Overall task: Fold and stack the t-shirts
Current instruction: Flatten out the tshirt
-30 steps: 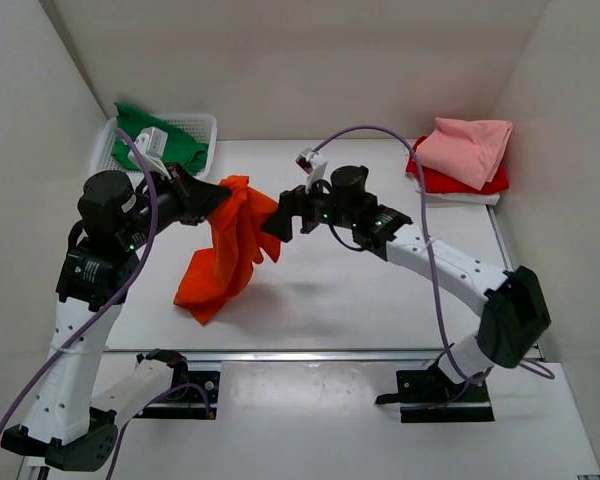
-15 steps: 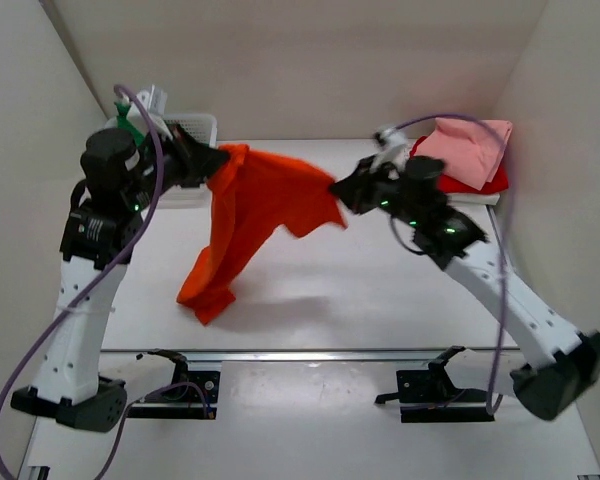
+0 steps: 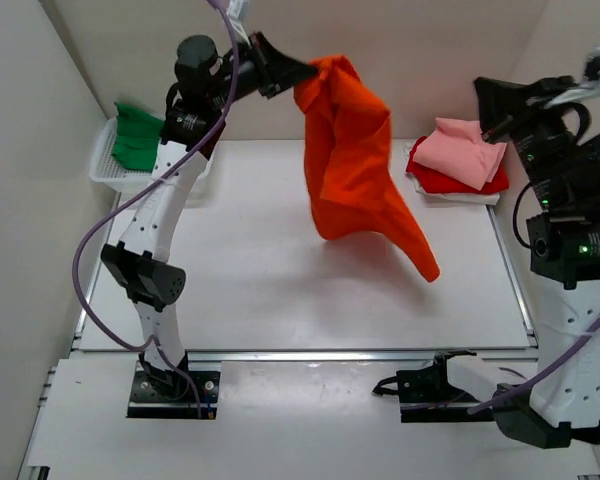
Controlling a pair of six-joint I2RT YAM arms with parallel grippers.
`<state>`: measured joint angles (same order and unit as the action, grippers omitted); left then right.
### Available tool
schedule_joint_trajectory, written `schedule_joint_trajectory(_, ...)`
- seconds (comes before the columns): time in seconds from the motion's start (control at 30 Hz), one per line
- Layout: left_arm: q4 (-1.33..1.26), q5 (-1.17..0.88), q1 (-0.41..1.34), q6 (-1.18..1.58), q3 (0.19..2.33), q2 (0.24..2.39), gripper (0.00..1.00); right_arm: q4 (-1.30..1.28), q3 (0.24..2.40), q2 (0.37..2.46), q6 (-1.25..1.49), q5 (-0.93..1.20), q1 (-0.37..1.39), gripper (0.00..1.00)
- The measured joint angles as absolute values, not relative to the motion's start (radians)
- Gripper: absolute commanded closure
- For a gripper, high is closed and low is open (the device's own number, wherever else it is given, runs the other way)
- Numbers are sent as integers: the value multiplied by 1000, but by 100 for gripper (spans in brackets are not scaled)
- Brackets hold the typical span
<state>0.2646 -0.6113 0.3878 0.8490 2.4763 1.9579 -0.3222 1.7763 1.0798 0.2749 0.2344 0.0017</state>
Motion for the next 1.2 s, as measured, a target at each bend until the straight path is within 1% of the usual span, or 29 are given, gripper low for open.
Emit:
schedule_joint_trajectory(0.03,250,-624,378,856,2385,1936,100,-333,1789,1091,265,231,49,100)
schedule_joint_trajectory(0.1,220,-641,337,844,2096,1849,100,-344,1768,1098,245,197,171,100)
schedule_joint_trajectory(0.13,223,-652,316,838,2006,1822,92,-343,1728,1095,233,173,247,100)
schedule_joint_trajectory(0.17,196,-662,289,828,1872,1781,85,-343,1671,1090,222,147,319,100)
schedule_joint_trajectory(0.2,181,-671,245,819,1703,1718,62,-357,1618,1090,214,136,365,100)
schedule_joint_trajectory(0.23,151,-679,203,813,1554,1663,54,-360,1561,1093,209,133,397,100)
schedule_joint_trajectory(0.27,115,-683,152,813,1387,1600,50,-367,1501,1102,209,136,414,100)
schedule_joint_trajectory(0.3,70,-685,93,814,1224,1533,43,-369,1441,1111,211,138,419,100)
schedule_joint_trajectory(0.33,60,-686,32,809,1085,1476,43,-366,1382,1118,214,139,418,100)
schedule_joint_trajectory(0.4,64,-669,-84,779,904,1407,44,-357,1243,1161,219,135,418,100)
schedule_joint_trajectory(0.43,71,-654,-121,756,852,1393,40,-371,1182,1192,223,132,417,93)
schedule_joint_trajectory(0.47,78,-640,-130,733,825,1389,40,-383,1125,1225,231,130,411,86)
schedule_joint_trajectory(0.5,82,-628,-120,714,817,1387,41,-402,1089,1257,237,129,405,82)
schedule_joint_trajectory(0.57,81,-572,-44,669,823,1379,41,-427,1040,1307,245,131,379,71)
schedule_joint_trajectory(0.63,86,-509,76,630,840,1363,40,-426,1016,1333,249,131,330,65)
schedule_joint_trajectory(0.67,84,-457,158,615,848,1356,38,-420,1013,1345,250,134,294,62)
schedule_joint_trajectory(0.73,74,-358,320,598,852,1345,37,-392,1012,1372,257,135,224,56)
schedule_joint_trajectory(0.77,70,-306,400,597,850,1345,37,-377,1013,1388,258,139,192,55)
schedule_joint_trajectory(0.83,59,-224,527,601,845,1358,38,-363,1029,1449,259,140,131,50)
schedule_joint_trajectory(0.9,49,-154,595,614,841,1398,36,-358,1057,1524,257,135,89,50)
schedule_joint_trajectory(0.97,43,-78,615,632,841,1457,33,-355,1087,1597,257,131,69,50)
schedule_joint_trajectory(1.0,50,23,617,656,844,1557,33,-352,1098,1653,258,132,62,50)
schedule_joint_trajectory(1.17,62,112,623,728,916,1740,32,-335,1103,1681,264,146,47,45)
schedule_joint_trajectory(1.2,53,121,626,747,952,1767,29,-334,1110,1690,264,149,43,41)
